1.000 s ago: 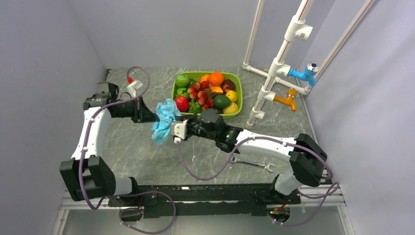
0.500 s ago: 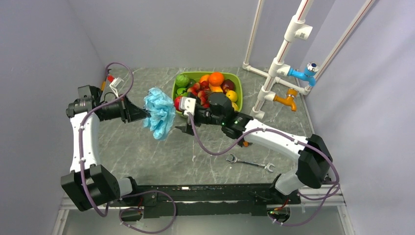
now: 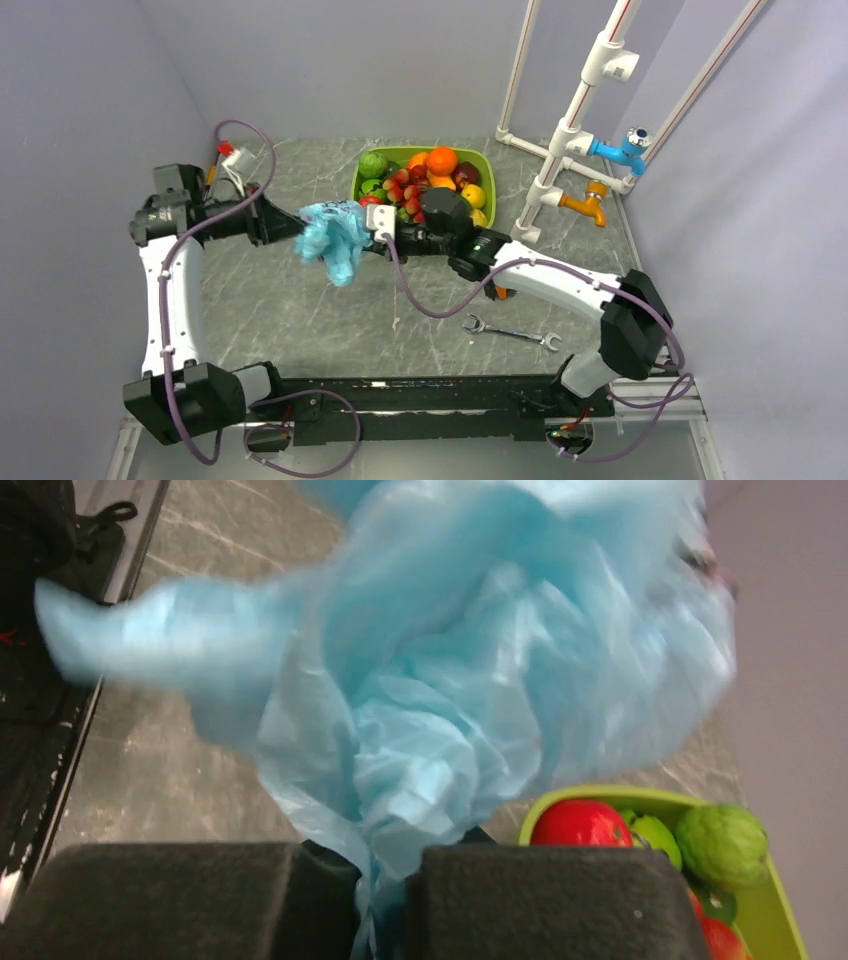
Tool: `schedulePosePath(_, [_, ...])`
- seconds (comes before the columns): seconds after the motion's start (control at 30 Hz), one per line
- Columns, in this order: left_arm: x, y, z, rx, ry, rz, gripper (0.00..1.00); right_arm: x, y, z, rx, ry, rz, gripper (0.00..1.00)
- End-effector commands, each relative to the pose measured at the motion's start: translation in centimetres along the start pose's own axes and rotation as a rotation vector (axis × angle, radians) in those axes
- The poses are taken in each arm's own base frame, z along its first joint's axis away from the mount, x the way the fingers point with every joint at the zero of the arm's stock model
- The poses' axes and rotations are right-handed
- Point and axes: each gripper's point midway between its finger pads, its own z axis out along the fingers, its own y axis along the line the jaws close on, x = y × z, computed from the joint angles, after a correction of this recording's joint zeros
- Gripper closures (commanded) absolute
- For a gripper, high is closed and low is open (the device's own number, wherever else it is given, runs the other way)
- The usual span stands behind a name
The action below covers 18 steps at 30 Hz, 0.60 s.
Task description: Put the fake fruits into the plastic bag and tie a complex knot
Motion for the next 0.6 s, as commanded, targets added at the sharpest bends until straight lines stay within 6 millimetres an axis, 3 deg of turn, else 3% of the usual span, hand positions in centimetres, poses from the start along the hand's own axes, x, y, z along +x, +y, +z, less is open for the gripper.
schedulePosePath(0.0, [-5.3, 1.0, -3.9, -0.166, -0.106, 0.163, 1.0, 0.8, 0.0, -3.9, -0.007, 0.038, 0.002, 1.0])
schedulePosePath(0.1, [-7.7, 3.0, -6.7, -0.302, -0.153, 0.197, 0.99, 2.0, 0.2, -5.2, -0.007, 0.076, 0.028, 1.0])
schedulePosePath(0.17, [-8.0, 3.6, -7.5, -0.362, -0.136, 0.253, 0.93, 2.1, 0.0, -5.3, -0.002, 0.077, 0.051, 1.0])
schedulePosePath(0.27, [-8.5, 3.5, -8.3, -0.452, -0.124, 0.381, 0.45, 1.2, -0.5, -4.8, -0.003, 0.054, 0.09, 1.0])
schedulePosePath(0.3, [-8.5, 2.8, -8.3, -0.458, -0.121, 0.436, 0.2, 0.6, -0.9, -4.5, -0.001, 0.043, 0.105, 1.0])
schedulePosePath(0.33, [-8.4, 1.8, -8.1, -0.447, -0.11, 0.495, 0.03, 0.3, -1.1, -4.2, -0.005, 0.04, 0.127, 1.0])
schedulePosePath(0.47, [-5.6, -0.3, -5.7, -0.397, -0.001, 0.612, 0.01, -0.6, -1.3, -3.4, -0.032, 0.027, 0.185, 1.0])
schedulePosePath(0.57, [-3.1, 0.9, -3.7, -0.416, 0.089, 0.647, 0.01, -1.3, -1.3, -3.2, -0.052, 0.014, 0.199, 1.0])
